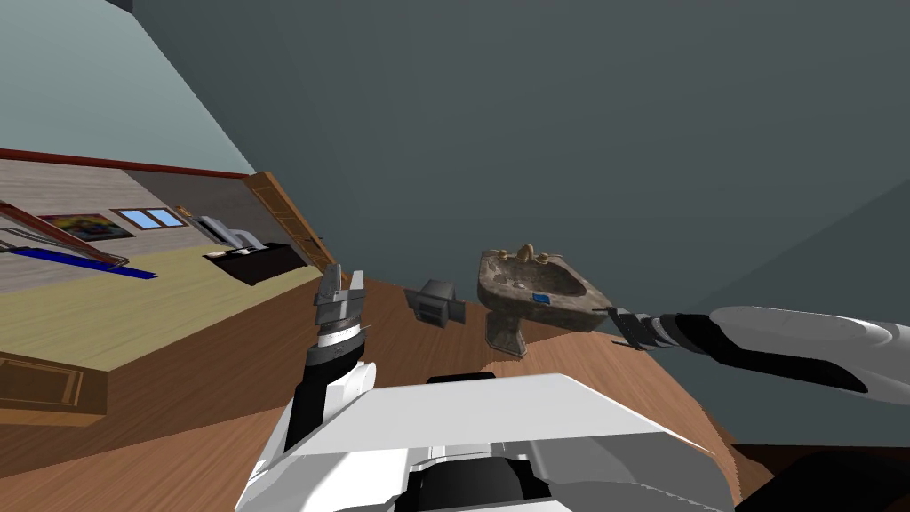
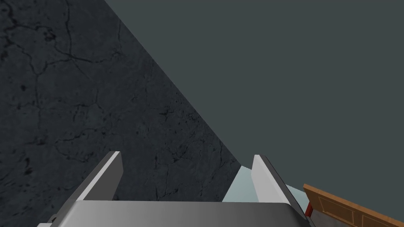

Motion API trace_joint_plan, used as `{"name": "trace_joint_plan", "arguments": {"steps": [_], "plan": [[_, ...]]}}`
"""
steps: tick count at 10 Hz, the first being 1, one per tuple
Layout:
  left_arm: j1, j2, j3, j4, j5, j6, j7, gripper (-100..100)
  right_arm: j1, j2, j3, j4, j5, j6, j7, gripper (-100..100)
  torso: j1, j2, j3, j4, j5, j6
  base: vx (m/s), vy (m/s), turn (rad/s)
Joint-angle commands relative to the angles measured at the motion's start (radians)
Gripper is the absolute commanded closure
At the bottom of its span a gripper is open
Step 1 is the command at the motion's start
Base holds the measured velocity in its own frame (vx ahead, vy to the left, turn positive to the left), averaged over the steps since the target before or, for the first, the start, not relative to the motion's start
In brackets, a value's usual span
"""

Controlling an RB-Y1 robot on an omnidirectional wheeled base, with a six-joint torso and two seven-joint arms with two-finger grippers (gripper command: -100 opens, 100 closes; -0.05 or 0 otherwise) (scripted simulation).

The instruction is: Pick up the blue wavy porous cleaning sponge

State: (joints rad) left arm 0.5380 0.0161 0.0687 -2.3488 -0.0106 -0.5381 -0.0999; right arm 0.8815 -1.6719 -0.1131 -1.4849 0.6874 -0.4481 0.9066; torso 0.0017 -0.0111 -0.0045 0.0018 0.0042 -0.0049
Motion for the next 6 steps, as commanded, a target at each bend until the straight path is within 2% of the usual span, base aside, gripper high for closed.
{"name": "trace_joint_plan", "arguments": {"steps": [1, 3, 4, 6], "plan": [[0.000, 0.000, 0.000, 0.000, 0.000, 0.000, 0.000, 0, 0.025, -0.050, 0.002, 0.013, -0.031, -0.019, -0.033, -100, 0.000, 0.000, 0.000, 0.000, 0.000, 0.000, 0.046, 0.041, 0.027], [0.000, 0.000, 0.000, 0.000, 0.000, 0.000, 0.000, 0, 0.067, -0.110, 0.008, 0.035, -0.087, -0.047, -0.087, -100, 0.001, -0.001, -0.001, 0.000, 0.000, 0.000, 0.070, 0.062, 0.051], [0.000, 0.000, 0.000, 0.000, 0.000, 0.000, 0.000, 0, 0.067, -0.117, 0.008, 0.035, -0.087, -0.047, -0.087, -100, 0.002, -0.002, -0.001, -0.001, 0.000, 0.000, 0.062, 0.044, 0.013], [0.000, 0.000, 0.000, 0.000, 0.000, 0.000, 0.000, 0, 0.110, -0.177, 0.015, 0.054, -0.145, -0.071, -0.141, -100, 0.001, -0.001, -0.001, 0.000, 0.000, 0.000, 0.068, 0.056, 0.055]]}}
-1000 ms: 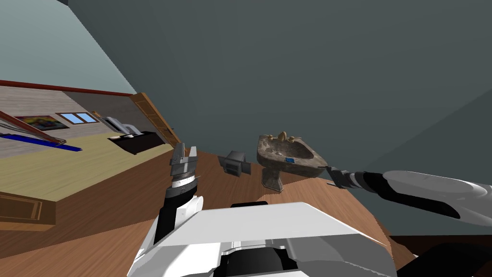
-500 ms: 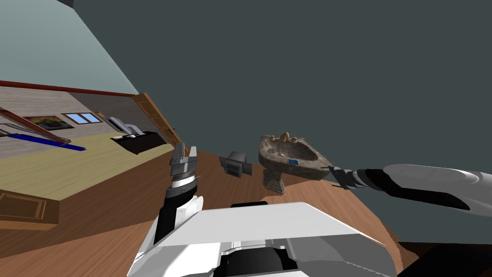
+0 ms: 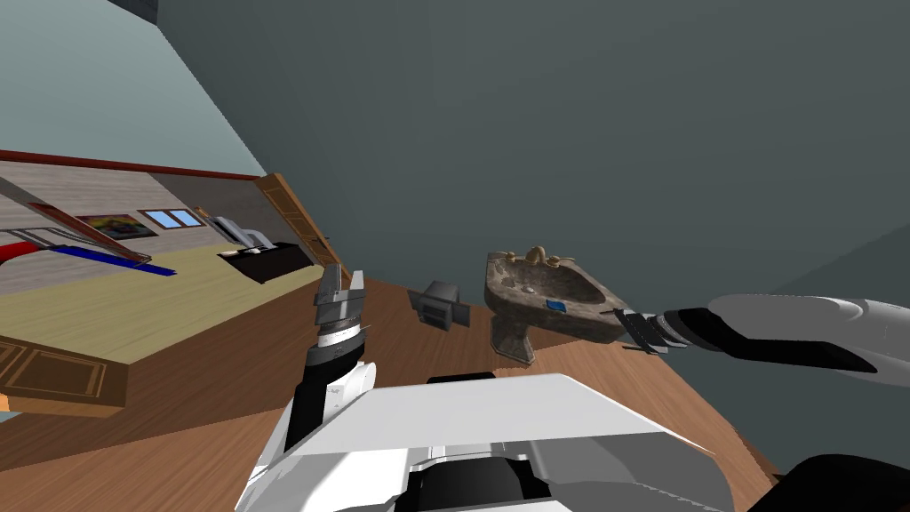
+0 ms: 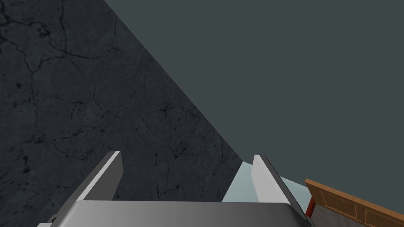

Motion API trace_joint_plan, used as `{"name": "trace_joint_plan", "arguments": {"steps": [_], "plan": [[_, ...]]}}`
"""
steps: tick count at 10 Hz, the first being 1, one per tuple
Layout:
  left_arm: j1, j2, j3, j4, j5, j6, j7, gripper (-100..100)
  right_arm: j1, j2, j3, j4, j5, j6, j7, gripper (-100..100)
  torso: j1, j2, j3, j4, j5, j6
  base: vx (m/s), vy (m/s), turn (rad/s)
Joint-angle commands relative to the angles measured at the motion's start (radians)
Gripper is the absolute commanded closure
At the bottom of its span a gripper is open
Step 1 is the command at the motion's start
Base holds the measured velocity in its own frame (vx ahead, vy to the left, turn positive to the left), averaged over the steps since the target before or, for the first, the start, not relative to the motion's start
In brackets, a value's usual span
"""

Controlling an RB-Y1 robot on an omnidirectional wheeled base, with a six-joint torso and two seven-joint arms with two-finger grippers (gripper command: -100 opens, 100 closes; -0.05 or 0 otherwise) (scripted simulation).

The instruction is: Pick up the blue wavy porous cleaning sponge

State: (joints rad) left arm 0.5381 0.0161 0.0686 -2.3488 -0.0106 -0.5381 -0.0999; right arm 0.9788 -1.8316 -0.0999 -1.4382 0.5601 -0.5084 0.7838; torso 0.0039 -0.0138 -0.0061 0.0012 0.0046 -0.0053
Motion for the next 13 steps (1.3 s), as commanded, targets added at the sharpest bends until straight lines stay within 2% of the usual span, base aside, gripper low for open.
{"name": "trace_joint_plan", "arguments": {"steps": [1, 3, 4, 7, 9, 10, 13], "plan": [[0.000, 0.000, 0.000, 0.000, 0.000, 0.000, 0.000, 0, 0.033, -0.045, 0.006, 0.017, -0.047, -0.021, -0.046, -100, 0.000, 0.000, 0.000, 0.000, 0.000, 0.000, 0.103, 0.089, 0.073], [0.000, 0.000, 0.000, 0.000, 0.000, 0.000, 0.000, 0, 0.033, -0.045, 0.006, 0.017, -0.047, -0.021, -0.046, -100, 0.000, 0.000, 0.000, 0.000, 0.000, 0.000, 0.045, 0.041, 0.007], [0.000, 0.000, 0.000, 0.000, 0.000, 0.000, 0.000, 0, 0.054, -0.072, 0.010, 0.025, -0.076, -0.031, -0.073, -100, -0.002, 0.003, 0.002, 0.001, 0.000, 0.001, 0.036, 0.023, 0.050], [0.000, 0.000, 0.000, 0.000, 0.000, 0.000, 0.000, 0, 0.075, -0.097, 0.015, 0.033, -0.105, -0.040, -0.099, -100, -0.001, 0.003, 0.002, 0.001, 0.000, 0.000, 0.045, 0.042, 0.032], [0.000, 0.000, 0.000, 0.000, 0.000, 0.000, 0.000, 0, 0.114, -0.144, 0.024, 0.048, -0.160, -0.058, -0.148, -100, -0.002, 0.002, 0.001, 0.000, 0.000, 0.000, 0.077, 0.056, 0.064], [0.000, 0.000, 0.000, 0.000, 0.000, 0.000, 0.000, 0, 0.114, -0.144, 0.024, 0.048, -0.160, -0.058, -0.149, -100, 0.000, 0.000, 0.000, 0.000, 0.000, 0.000, 0.075, 0.052, 0.020], [0.000, 0.000, 0.000, 0.000, 0.000, 0.000, 0.000, 0, 0.163, -0.203, 0.036, 0.069, -0.231, -0.080, -0.214, -100, -0.001, 0.001, 0.001, 0.000, 0.000, 0.000, 0.065, 0.053, 0.056]]}}
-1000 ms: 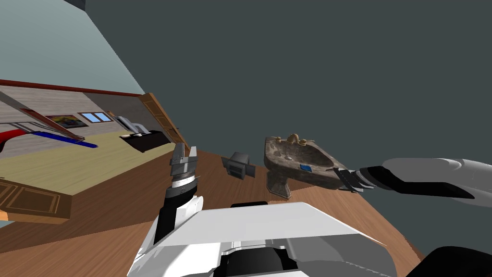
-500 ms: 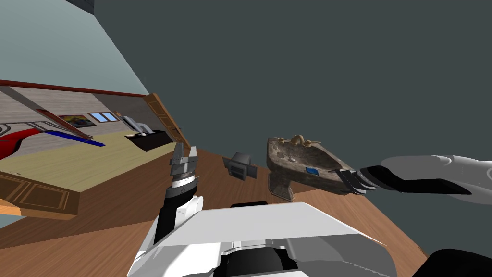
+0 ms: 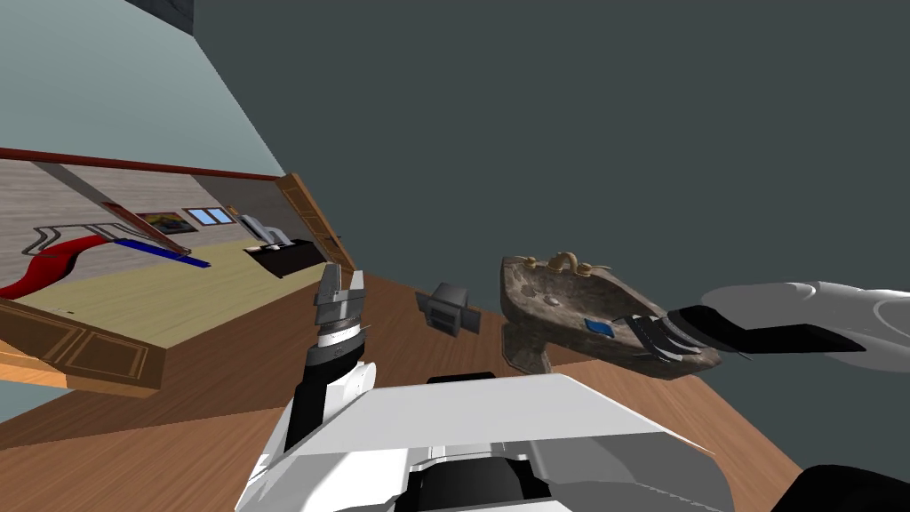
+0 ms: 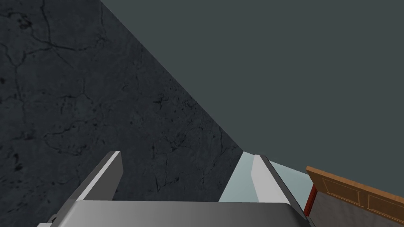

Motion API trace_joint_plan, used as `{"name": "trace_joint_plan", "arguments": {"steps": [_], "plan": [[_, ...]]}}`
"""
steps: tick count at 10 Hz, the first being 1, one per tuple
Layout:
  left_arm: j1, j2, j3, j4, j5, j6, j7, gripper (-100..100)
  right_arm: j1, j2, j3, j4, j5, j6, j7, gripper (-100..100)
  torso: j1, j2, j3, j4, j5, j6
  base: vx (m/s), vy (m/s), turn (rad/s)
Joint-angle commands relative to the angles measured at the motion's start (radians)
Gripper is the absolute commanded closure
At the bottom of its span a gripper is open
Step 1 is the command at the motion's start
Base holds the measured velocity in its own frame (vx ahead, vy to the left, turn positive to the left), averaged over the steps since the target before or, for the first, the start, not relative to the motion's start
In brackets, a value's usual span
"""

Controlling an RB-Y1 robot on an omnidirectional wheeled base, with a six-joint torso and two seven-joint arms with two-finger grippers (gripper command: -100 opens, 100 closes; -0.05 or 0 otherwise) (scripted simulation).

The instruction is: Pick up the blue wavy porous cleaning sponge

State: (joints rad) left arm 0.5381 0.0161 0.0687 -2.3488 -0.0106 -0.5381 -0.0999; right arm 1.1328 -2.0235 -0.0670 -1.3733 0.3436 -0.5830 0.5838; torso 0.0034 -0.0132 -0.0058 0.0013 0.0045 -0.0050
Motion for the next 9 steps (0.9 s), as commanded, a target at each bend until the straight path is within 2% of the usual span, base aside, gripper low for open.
{"name": "trace_joint_plan", "arguments": {"steps": [1, 4, 6, 7, 8, 9], "plan": [[0.000, 0.000, 0.000, 0.000, 0.000, 0.000, 0.000, 0, 0.023, -0.027, 0.007, 0.010, -0.034, -0.012, -0.033, -100, 0.000, 0.000, 0.000, 0.000, 0.000, 0.000, 0.083, 0.059, 0.047], [0.000, 0.000, 0.000, 0.000, 0.000, 0.000, 0.000, 0, 0.063, -0.074, 0.017, 0.026, -0.088, -0.031, -0.083, -100, 0.000, 0.000, 0.000, 0.000, 0.000, 0.000, 0.071, 0.047, 0.042], [0.000, 0.000, 0.000, 0.000, 0.000, 0.000, 0.000, 0, 0.050, -0.069, 0.025, 0.022, -0.080, -0.029, -0.083, -100, -0.002, 0.002, 0.001, 0.000, 0.000, 0.001, 0.030, 0.017, 0.010], [0.000, 0.000, 0.000, 0.000, 0.000, 0.000, 0.000, 0, 0.051, -0.070, 0.024, 0.023, -0.082, -0.030, -0.083, 0, -0.003, 0.004, 0.002, 0.001, -0.001, 0.001, 0.000, 0.000, 0.000], [0.000, 0.000, 0.000, 0.000, 0.000, 0.000, 0.000, 0, 0.066, -0.037, 0.025, -0.005, -0.079, 0.006, -0.068, -100, -0.004, 0.005, 0.003, 0.001, -0.001, 0.001, 0.014, -0.010, 0.090], [0.000, 0.000, 0.000, 0.000, 0.000, 0.000, 0.000, 0, 0.070, -0.028, 0.026, -0.011, -0.078, 0.016, -0.065, -100, -0.005, 0.005, 0.003, 0.001, -0.001, 0.001, 0.021, -0.022, 0.088]]}}
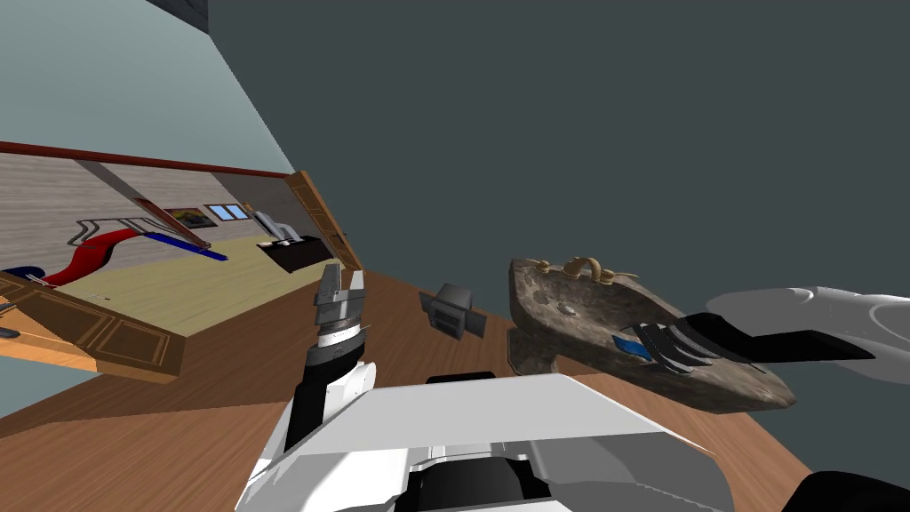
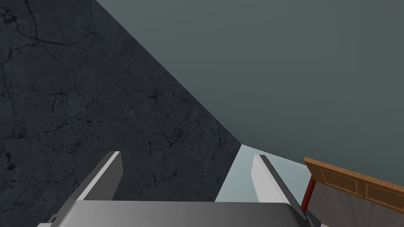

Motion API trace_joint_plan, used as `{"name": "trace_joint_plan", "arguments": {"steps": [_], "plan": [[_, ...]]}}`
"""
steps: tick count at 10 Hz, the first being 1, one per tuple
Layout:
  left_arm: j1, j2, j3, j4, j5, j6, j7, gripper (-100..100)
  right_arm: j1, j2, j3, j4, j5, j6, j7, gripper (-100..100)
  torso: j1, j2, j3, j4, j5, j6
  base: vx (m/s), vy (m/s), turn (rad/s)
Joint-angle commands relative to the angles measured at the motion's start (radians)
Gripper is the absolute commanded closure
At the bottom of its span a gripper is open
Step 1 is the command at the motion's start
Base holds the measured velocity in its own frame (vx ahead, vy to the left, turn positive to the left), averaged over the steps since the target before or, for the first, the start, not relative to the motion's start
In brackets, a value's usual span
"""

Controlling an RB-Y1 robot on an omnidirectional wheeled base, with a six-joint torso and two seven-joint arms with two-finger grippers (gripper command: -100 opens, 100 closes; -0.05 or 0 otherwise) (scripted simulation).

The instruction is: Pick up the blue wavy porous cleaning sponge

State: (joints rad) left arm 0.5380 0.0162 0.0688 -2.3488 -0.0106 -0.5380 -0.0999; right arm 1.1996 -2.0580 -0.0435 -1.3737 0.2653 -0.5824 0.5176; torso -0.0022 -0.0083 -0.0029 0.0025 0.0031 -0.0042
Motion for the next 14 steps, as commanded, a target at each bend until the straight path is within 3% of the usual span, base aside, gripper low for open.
{"name": "trace_joint_plan", "arguments": {"steps": [1, 2, 3, 4, 8, 9, 10, 12, 14], "plan": [[0.000, 0.000, 0.000, 0.000, 0.000, 0.000, 0.000, 0, 0.011, 0.023, 0.003, -0.025, 0.002, 0.033, 0.009, -100, 0.000, 0.000, 0.000, 0.000, 0.000, 0.000, 0.022, -0.023, 0.049], [0.000, 0.000, 0.000, 0.000, 0.000, 0.000, 0.000, 0, 0.019, 0.039, 0.004, -0.038, 0.003, 0.051, 0.016, -100, 0.000, 0.000, 0.000, 0.000, 0.000, 0.000, 0.016, -0.019, 0.054], [0.000, 0.000, 0.000, 0.000, 0.000, 0.000, 0.000, 0, 0.012, 0.030, 0.004, -0.027, 0.003, 0.034, 0.011, -100, 0.000, 0.000, 0.000, 0.000, 0.000, 0.000, 0.005, -0.008, 0.011], [0.000, 0.000, 0.000, 0.000, 0.000, 0.000, 0.000, 0, 0.013, 0.031, 0.005, -0.028, 0.003, 0.039, 0.013, 100, 0.001, 0.001, 0.000, 0.000, 0.000, 0.000, 0.000, 0.000, 0.000], [0.000, 0.000, 0.000, 0.000, 0.000, 0.000, 0.000, 0, 0.012, 0.030, 0.004, -0.028, 0.004, 0.038, 0.014, 100, 0.001, 0.001, 0.000, 0.000, -0.001, 0.001, 0.000, 0.000, 0.000], [0.000, 0.000, 0.000, 0.000, 0.000, 0.000, 0.000, 0, 0.012, 0.030, 0.004, -0.028, 0.004, 0.039, 0.014, 0, 0.001, 0.001, 0.000, 0.000, -0.001, 0.001, 0.000, 0.000, 0.000], [0.000, 0.000, 0.000, 0.000, 0.000, 0.000, 0.000, 0, -0.001, -0.002, 0.002, -0.004, 0.000, 0.006, -0.002, 100, 0.001, 0.001, 0.000, 0.000, -0.001, 0.001, -0.014, 0.013, -0.103], [0.000, 0.000, 0.000, 0.000, 0.000, 0.000, 0.000, 0, -0.012, -0.027, 0.001, 0.016, -0.002, -0.021, -0.013, 100, 0.003, 0.002, 0.001, 0.000, 0.000, 0.001, -0.022, 0.025, -0.077], [0.000, 0.000, 0.000, 0.000, 0.000, 0.000, 0.000, 0, -0.020, -0.024, 0.009, 0.013, 0.001, -0.018, -0.016, 100, 0.003, 0.002, 0.001, 0.000, 0.000, 0.000, -0.009, 0.011, -0.005]]}}
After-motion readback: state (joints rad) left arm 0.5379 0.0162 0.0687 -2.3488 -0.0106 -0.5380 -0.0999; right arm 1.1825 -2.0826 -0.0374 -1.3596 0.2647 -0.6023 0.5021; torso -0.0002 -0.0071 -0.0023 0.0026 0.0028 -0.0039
